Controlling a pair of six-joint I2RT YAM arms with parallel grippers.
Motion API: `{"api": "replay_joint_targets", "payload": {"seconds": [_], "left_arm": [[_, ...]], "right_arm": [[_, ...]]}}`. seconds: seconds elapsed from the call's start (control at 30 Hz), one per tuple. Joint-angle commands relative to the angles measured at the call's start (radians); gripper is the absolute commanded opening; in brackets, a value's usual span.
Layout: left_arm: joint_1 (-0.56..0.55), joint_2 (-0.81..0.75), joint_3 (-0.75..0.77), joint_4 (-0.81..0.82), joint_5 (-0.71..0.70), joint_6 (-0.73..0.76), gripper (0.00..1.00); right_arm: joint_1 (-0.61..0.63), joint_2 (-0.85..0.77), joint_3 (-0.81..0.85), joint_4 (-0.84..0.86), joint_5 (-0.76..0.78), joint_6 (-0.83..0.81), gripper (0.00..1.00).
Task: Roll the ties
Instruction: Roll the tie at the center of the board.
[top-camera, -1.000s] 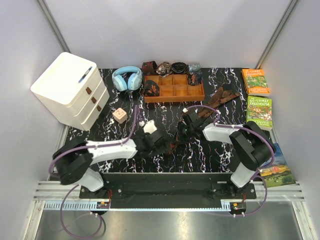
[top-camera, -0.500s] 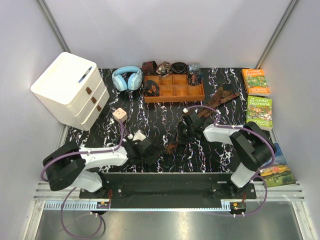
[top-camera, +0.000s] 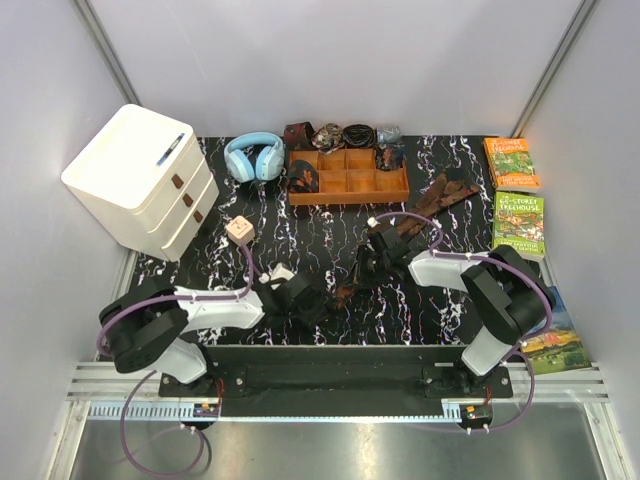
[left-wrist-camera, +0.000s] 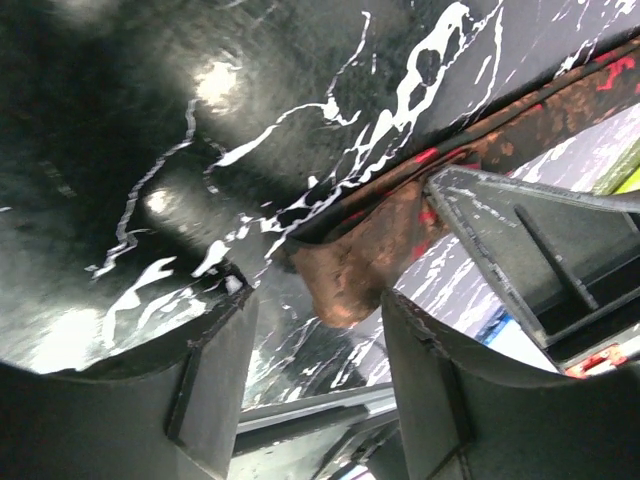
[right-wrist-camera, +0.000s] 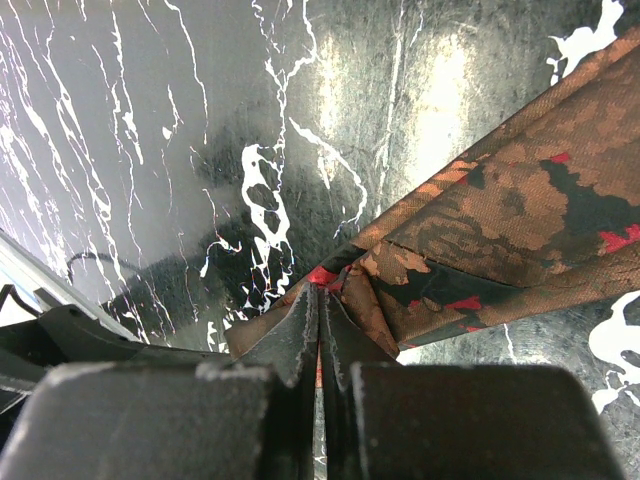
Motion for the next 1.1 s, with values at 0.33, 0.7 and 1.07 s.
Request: {"api": "replay_joint_targets", "payload": {"seconds": [0.33,0.7,1.07], "left_arm": [[0.037,0.186,0.056,0.064,0.069,0.035,0.36],[0.053,0.175,0.121,-0.099,0.02,0.2,0.07],[0.092,0.018,0.192,-0.492,-0.005,0.497,0.0]], "right_arm": [[-0.005,-0.017,-0.029,-0.035,0.036,-0.034,0.0],[-0.005,-0.017,-0.03,-0.032,0.033,-0.034,0.0],[-0.004,-0.089,-0.007,-0.057,-0.025,-0.021,0.1]]}}
